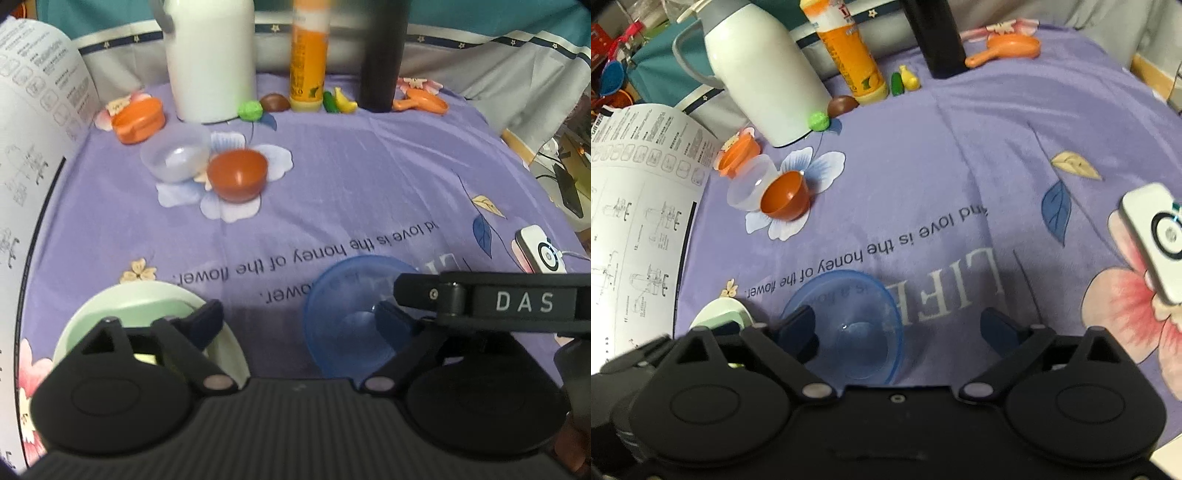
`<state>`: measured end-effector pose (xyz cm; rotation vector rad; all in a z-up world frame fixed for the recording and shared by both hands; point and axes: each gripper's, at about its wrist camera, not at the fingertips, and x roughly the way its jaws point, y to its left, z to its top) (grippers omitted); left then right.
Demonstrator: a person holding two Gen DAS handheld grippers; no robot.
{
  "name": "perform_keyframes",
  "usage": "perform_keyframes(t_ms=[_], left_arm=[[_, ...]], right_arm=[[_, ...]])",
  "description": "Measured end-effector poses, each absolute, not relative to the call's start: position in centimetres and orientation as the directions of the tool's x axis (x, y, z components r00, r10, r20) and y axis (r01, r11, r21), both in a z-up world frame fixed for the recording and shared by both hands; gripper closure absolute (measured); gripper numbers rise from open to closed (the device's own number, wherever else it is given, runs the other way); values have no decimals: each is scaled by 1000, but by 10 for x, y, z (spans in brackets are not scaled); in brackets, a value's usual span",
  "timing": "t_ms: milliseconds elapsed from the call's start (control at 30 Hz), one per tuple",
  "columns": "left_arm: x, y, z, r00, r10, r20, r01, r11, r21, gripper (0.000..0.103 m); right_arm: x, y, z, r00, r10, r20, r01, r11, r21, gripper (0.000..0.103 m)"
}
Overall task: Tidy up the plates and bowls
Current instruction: 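Move both tools over to the clear plastic bowl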
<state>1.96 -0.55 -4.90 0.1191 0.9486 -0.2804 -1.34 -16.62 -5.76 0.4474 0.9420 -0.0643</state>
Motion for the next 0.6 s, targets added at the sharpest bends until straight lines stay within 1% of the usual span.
perform_keyframes(t_ms=[67,167,267,600], left_arm=[[19,-5,-47,555,-190,-810,289,957,-26,3],[18,-5,-46,556,-194,-808,288,957,-31,0],[16,-3,-44,558,-195,-807,282,959,-37,0],[5,6,-29,589,-229,-775,274,959,-75,0]], right_arm=[[-14,-168,-57,598,134,-790,249,906,342,3],[-15,-169,-56,600,129,-789,249,908,337,2],[-17,-169,-55,602,127,-788,248,909,335,0],[-27,-172,-40,625,127,-770,244,906,347,0]])
